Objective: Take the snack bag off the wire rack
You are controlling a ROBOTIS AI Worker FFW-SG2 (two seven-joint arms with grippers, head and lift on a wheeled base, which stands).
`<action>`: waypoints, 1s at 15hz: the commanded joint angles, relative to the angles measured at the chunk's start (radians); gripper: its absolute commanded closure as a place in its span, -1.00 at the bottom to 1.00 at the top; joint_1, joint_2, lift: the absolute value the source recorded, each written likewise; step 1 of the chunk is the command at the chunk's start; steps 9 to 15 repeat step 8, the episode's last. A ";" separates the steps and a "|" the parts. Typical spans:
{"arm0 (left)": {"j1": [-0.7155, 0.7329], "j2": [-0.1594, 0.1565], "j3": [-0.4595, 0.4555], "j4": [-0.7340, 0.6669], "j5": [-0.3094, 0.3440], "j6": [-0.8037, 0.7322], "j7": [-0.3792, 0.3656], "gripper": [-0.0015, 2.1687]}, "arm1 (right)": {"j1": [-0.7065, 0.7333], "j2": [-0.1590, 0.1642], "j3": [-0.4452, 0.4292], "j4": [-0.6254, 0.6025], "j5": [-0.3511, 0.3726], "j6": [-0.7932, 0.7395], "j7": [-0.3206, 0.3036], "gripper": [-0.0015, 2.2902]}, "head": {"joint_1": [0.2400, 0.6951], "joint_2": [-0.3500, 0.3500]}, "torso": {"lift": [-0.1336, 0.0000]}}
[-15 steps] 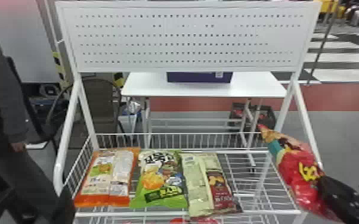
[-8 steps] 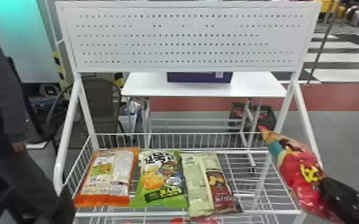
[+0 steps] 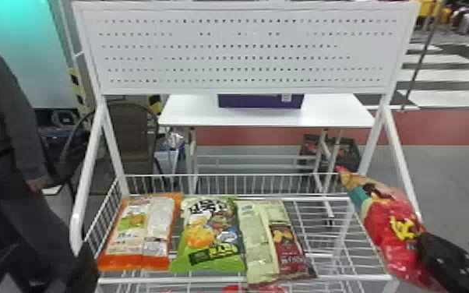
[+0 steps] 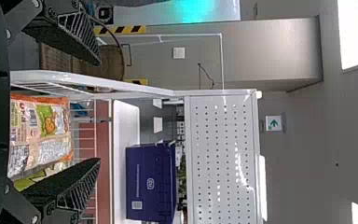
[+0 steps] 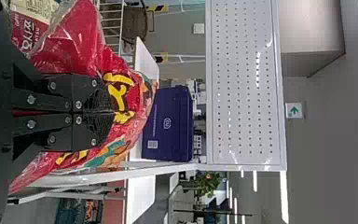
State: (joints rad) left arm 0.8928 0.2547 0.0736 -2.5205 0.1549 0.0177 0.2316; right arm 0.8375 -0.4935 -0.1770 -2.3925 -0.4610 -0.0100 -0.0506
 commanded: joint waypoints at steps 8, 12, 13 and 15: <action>-0.005 0.006 0.005 0.002 0.005 0.000 0.000 -0.85 | 0.002 0.006 0.008 -0.004 0.016 -0.003 -0.002 0.66 | 0.14 0.00 | 1.00; -0.005 0.006 0.005 0.002 0.005 0.000 0.000 -0.85 | 0.002 0.006 0.008 -0.004 0.016 -0.003 -0.002 0.66 | 0.14 0.00 | 1.00; -0.005 0.006 0.005 0.002 0.005 0.000 0.000 -0.85 | 0.002 0.006 0.008 -0.004 0.016 -0.003 -0.002 0.66 | 0.14 0.00 | 1.00; -0.005 0.006 0.005 0.002 0.005 0.000 0.000 -0.85 | 0.002 0.006 0.008 -0.004 0.016 -0.003 -0.002 0.66 | 0.14 0.00 | 1.00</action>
